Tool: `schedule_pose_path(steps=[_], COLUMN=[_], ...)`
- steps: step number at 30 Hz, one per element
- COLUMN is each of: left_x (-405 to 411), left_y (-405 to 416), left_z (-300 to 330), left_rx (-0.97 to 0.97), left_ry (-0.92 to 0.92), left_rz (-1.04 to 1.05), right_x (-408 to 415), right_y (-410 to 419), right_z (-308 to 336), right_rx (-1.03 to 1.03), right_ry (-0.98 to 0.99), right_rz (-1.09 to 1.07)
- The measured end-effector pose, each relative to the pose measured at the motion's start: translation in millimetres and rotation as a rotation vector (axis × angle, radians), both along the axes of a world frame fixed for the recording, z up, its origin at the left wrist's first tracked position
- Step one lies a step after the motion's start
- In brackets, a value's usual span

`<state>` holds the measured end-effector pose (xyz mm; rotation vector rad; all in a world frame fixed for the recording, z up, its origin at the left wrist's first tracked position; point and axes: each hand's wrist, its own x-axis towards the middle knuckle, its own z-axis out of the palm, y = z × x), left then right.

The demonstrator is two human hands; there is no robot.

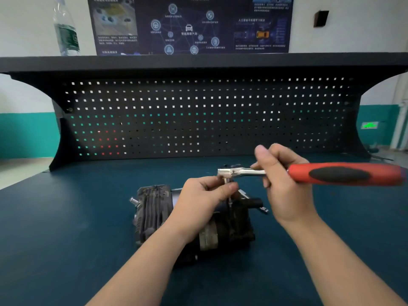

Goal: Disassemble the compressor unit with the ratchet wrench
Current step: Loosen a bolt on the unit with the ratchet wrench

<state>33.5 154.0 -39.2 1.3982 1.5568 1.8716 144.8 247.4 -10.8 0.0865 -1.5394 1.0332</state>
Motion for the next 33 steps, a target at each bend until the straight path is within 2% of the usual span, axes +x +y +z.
schedule_pose_path(steps=[2, 3, 5, 7, 9, 11, 13, 14, 15, 17, 20, 22, 24, 26, 28, 29, 31, 33], left_x=[-1.8, -2.3, -4.2, -4.6, -1.5, -1.7, -2.3, -6.0, -7.3, -2.8, -3.9, -4.7, -6.2, -6.6, -6.8, -4.8, -3.7, -2.2], left_y=[2.9, 3.0, 2.3, 0.3, -0.9, 2.6, 1.7, 1.7, 1.2, 0.8, 4.2, 4.1, 3.2, 1.5, 2.0, 2.7, 3.5, 4.4], left_z=[-2.0, -2.3, 0.2, -1.4, 2.7, 1.9, 3.0, 0.7, -1.3, -1.0, -3.8, -3.4, -2.4, -1.9, -2.0, -0.1, -0.2, 1.4], left_rx=[0.038, 0.039, 0.009, -0.004, -0.004, -0.008, -0.028, -0.041, -0.04, -0.024, 0.02, 0.027, 0.009, -0.006, -0.008, -0.017, -0.032, -0.051], left_ry=[-0.028, -0.031, -0.045, -0.059, -0.05, -0.002, -0.035, -0.05, -0.03, 0.037, 0.01, -0.026, -0.037, -0.044, -0.054, -0.031, 0.056, 0.139], left_rz=[0.001, -0.013, -0.04, -0.043, -0.017, 0.009, 0.039, 0.064, 0.076, 0.023, 0.004, -0.017, -0.046, -0.059, -0.046, -0.031, 0.02, 0.097], right_x=[0.1, -3.5, -12.1, -14.9, -11.7, -10.0, -13.4, -14.9, -15.2, -9.0, 5.1, 2.3, -6.0, -11.3, -10.6, -8.8, -6.6, -7.9], right_y=[20.6, 27.5, 31.1, 23.4, 8.4, -11.0, -31.0, -35.1, -34.0, -22.6, 6.1, 23.3, 28.7, 25.1, 14.3, 7.2, -11.2, -30.5], right_z=[1.1, 0.7, -2.5, -3.5, -1.8, -4.9, -10.1, -11.8, -12.1, -9.1, 2.6, 4.3, -0.8, -5.4, -5.3, -5.4, -7.4, -8.8], right_rx=[-0.463, -0.623, -0.771, -0.754, -0.472, 0.106, 0.624, 0.754, 0.761, 0.458, -0.208, -0.569, -0.748, -0.78, -0.635, -0.464, 0.016, 0.488], right_ry=[-0.012, -0.03, -0.053, -0.033, 0.016, 0.048, 0.08, 0.096, 0.088, 0.032, -0.051, -0.115, -0.142, -0.107, -0.052, -0.041, -0.009, -0.01], right_rz=[0.329, 0.438, 0.456, 0.375, 0.137, -0.229, -0.473, -0.517, -0.511, -0.345, 0.072, 0.295, 0.378, 0.338, 0.16, 0.003, -0.253, -0.369])
